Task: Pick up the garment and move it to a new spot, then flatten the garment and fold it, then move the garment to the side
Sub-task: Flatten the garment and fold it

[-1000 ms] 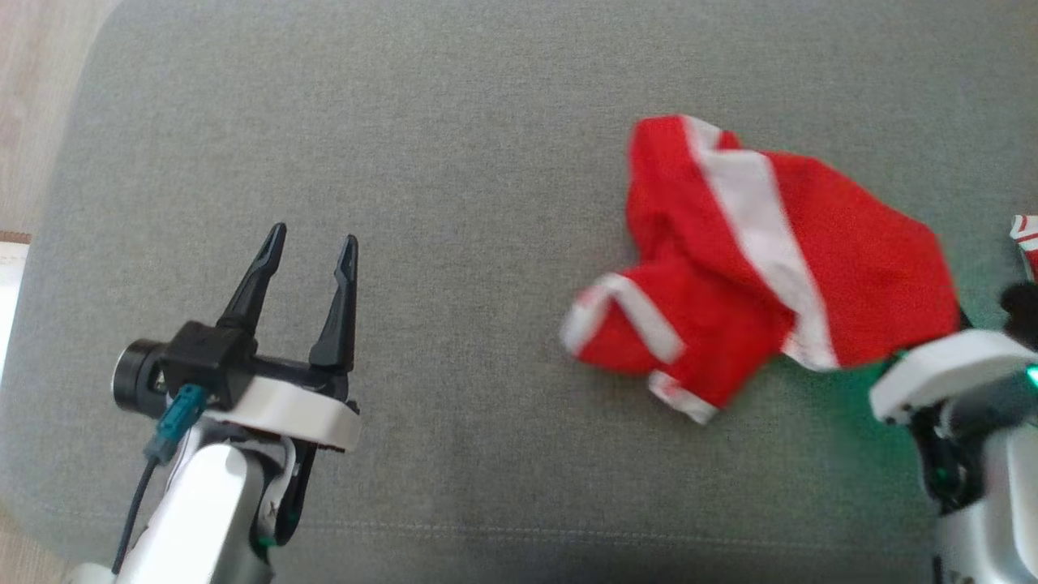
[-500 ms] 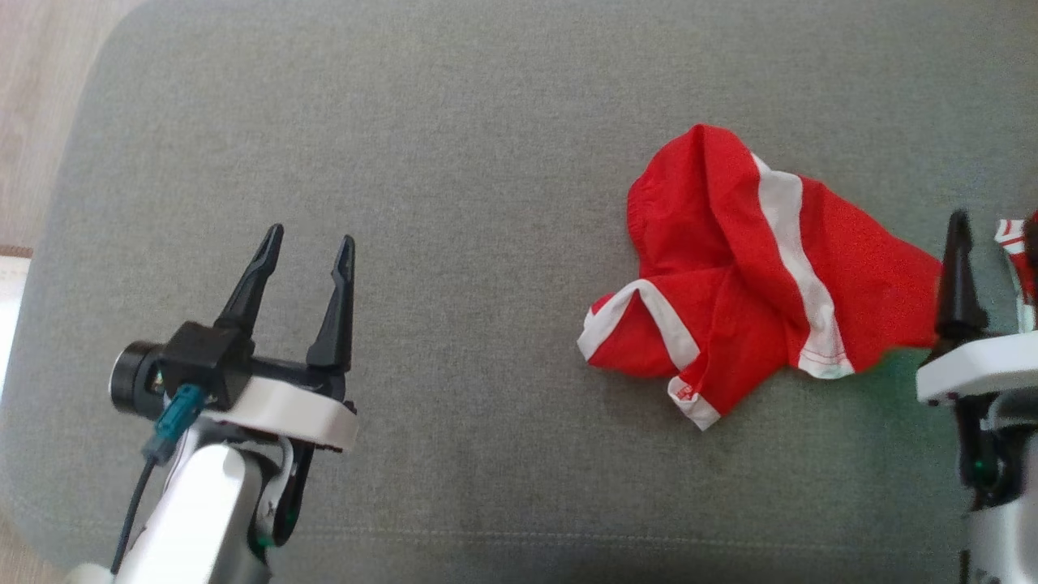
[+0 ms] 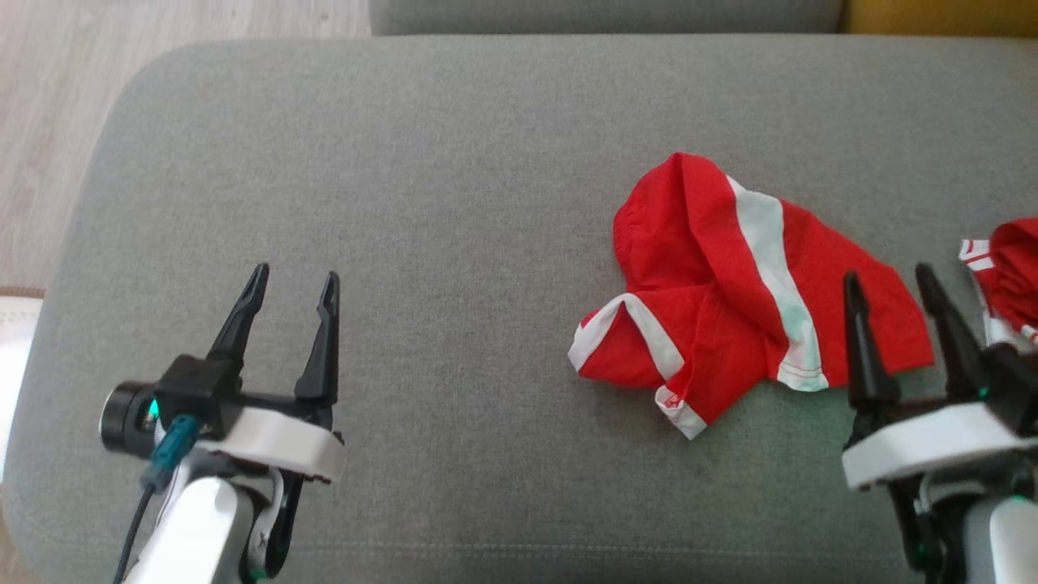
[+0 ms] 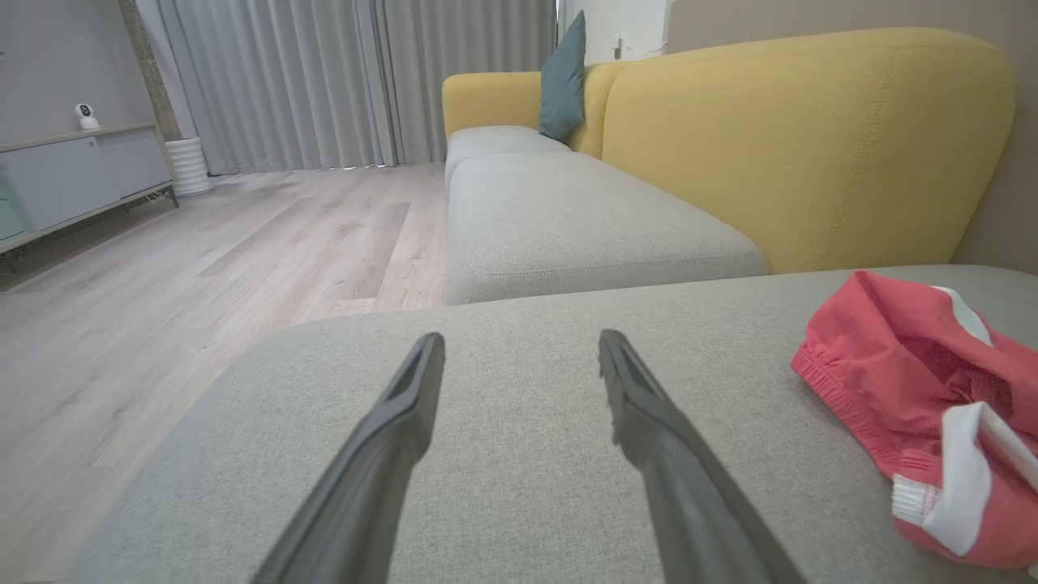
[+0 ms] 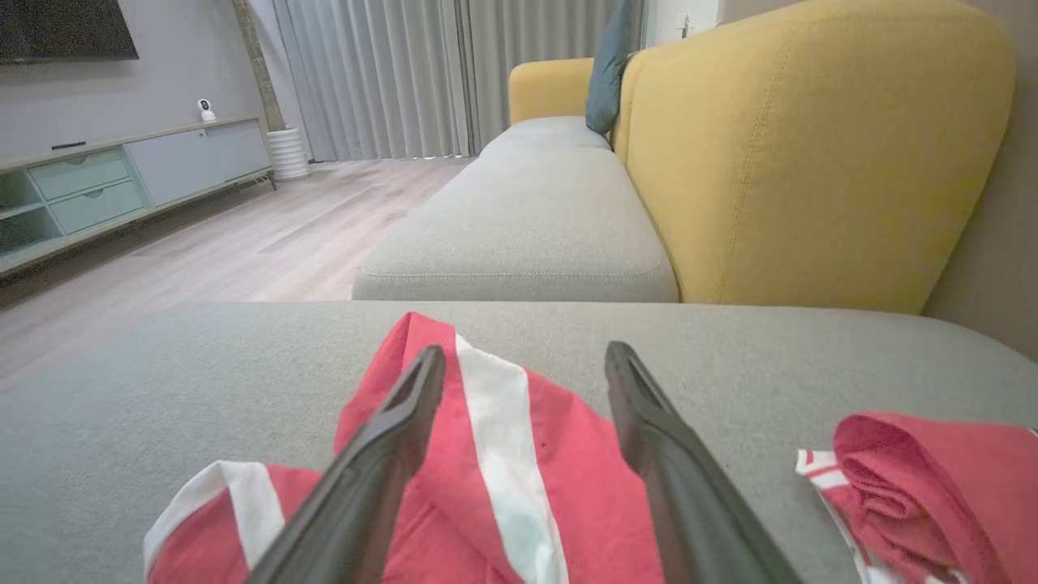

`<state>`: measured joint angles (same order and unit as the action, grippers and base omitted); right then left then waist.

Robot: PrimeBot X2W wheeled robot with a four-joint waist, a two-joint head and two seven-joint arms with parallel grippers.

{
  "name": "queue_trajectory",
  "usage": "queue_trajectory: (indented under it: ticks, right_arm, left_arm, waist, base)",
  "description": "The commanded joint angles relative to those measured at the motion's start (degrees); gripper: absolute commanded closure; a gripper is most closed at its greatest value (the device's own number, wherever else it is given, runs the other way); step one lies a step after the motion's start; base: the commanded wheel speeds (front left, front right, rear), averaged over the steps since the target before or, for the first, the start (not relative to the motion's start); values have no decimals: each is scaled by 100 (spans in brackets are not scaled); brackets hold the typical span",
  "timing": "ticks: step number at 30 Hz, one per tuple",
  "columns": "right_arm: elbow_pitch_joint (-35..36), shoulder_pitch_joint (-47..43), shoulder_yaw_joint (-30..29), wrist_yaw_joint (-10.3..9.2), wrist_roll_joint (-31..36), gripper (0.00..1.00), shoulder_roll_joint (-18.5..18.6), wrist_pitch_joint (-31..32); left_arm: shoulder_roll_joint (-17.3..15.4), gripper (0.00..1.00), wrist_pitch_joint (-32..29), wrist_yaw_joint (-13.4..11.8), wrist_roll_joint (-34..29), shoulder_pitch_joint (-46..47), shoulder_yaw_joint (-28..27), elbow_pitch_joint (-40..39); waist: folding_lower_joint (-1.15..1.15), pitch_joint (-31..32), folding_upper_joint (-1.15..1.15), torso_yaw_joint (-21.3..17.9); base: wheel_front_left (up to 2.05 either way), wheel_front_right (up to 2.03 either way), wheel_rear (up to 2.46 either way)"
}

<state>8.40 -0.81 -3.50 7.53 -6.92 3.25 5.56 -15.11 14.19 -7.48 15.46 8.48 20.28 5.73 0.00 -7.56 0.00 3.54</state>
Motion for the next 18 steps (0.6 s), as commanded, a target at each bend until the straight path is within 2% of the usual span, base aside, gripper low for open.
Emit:
queue_trajectory:
  ticks: [1, 18]
  right_arm:
    - [246, 57, 148, -4, -53, 0, 11, -14]
    - [311, -60, 192, -4, -192, 0, -36, -52]
  left_arm:
    - [-163, 0, 7, -40, 12, 142, -219, -185]
    - [-273, 0, -87, -144, 63, 50, -224, -352]
  waist:
    - [0, 43, 0, -11]
    - [0, 2, 0, -46]
  base:
    - [0, 0, 0]
    - [0, 0, 0]
